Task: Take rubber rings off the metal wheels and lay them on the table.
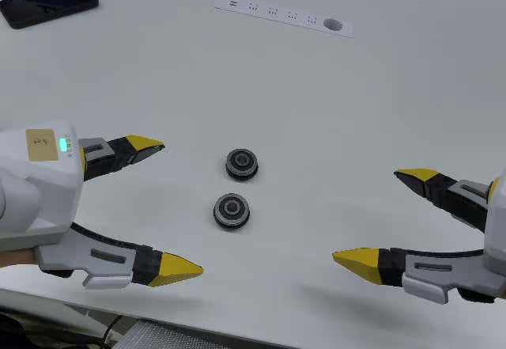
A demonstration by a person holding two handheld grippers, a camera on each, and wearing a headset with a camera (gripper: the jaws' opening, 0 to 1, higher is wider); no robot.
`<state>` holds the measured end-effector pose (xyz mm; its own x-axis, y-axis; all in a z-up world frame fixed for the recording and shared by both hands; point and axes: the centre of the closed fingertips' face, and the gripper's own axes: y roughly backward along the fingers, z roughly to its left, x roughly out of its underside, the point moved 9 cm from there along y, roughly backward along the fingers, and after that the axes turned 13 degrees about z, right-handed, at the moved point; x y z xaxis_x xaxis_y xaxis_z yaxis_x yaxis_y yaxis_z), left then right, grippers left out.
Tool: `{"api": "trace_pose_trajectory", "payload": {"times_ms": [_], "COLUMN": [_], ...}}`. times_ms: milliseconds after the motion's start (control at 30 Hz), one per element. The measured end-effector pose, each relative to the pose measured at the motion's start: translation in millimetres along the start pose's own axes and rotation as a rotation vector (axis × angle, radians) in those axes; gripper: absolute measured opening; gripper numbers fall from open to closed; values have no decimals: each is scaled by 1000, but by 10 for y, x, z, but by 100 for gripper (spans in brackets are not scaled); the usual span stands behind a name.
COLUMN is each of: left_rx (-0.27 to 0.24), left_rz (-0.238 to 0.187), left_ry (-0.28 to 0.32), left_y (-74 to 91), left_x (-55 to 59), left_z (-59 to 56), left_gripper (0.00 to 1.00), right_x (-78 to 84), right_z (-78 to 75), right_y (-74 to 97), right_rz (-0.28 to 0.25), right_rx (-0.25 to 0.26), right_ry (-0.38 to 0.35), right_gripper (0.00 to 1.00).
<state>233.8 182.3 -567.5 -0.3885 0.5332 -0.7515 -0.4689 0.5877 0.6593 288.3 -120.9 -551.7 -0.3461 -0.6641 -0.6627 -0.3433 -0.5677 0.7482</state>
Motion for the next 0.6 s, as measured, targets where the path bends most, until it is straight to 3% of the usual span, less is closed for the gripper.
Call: {"api": "trace_pose_trajectory", "payload": {"times_ms": [600], "left_rx": [8], "left_rz": [1], "left_ry": [11], "left_y": [-37], "left_x": [8], "left_z": [20], "left_gripper": [93], "right_x": [75], "right_z": [38], "right_y": [-23], "right_rz": [7], "right_rx": [-5], "right_ry": [-36], "right_gripper": [84]}}
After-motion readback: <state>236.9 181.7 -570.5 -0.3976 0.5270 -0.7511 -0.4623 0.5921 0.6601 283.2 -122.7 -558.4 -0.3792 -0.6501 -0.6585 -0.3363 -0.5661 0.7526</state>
